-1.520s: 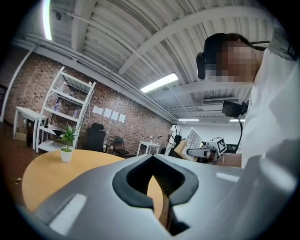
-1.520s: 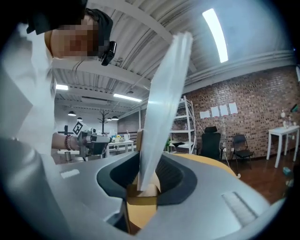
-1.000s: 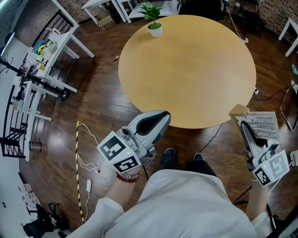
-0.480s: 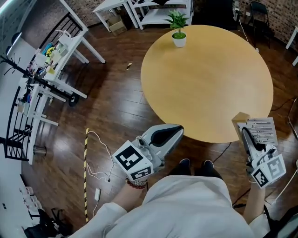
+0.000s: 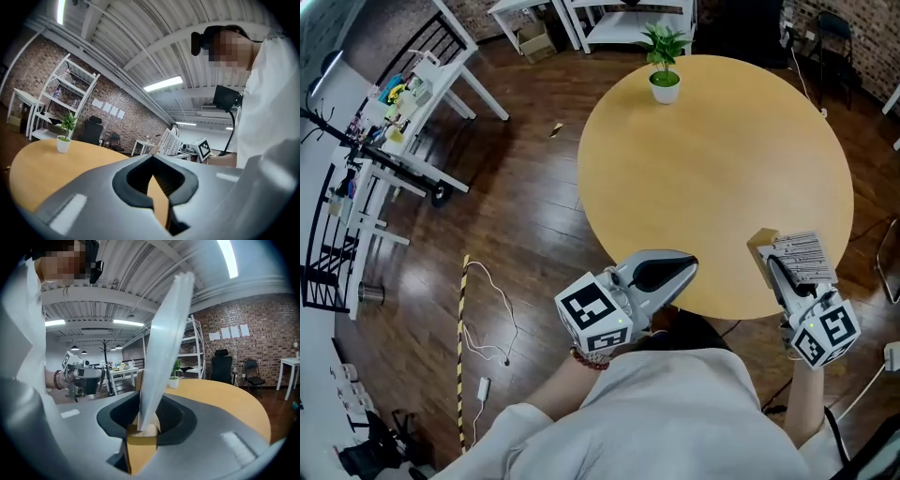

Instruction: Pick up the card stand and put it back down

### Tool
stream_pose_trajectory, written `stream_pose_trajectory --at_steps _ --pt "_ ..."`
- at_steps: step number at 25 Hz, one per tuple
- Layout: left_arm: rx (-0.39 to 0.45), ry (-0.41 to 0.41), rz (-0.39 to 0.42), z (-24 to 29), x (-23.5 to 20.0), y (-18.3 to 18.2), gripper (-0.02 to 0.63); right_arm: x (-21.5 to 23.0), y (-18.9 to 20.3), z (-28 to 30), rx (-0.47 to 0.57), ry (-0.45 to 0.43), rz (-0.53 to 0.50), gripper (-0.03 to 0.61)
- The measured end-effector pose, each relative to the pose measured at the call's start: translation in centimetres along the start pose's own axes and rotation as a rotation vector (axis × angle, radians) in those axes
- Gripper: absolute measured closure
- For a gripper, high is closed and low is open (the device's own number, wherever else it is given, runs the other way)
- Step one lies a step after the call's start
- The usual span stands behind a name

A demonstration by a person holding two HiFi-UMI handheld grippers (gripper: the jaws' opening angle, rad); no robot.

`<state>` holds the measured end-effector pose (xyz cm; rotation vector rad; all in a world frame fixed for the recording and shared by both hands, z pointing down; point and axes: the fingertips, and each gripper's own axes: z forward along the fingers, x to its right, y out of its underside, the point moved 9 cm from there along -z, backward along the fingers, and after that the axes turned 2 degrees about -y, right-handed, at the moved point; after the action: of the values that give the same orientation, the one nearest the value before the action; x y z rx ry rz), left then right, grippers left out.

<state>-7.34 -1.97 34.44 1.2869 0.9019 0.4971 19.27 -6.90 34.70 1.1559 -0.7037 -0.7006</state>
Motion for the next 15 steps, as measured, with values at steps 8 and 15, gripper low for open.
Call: stream_pose_trajectory --at_steps 8,15 --pt "-0.025 -0.057 0.081 4.2 -3.0 -3.2 0.620 6.9 -1.9 4.4 -0.005 -0.077 -0.032 0.462" --pt "-0.033 -0.074 0.150 5.5 -3.4 -5.3 0.620 10.0 -1.6 8.2 -0.069 -0.167 -0.036 0.462"
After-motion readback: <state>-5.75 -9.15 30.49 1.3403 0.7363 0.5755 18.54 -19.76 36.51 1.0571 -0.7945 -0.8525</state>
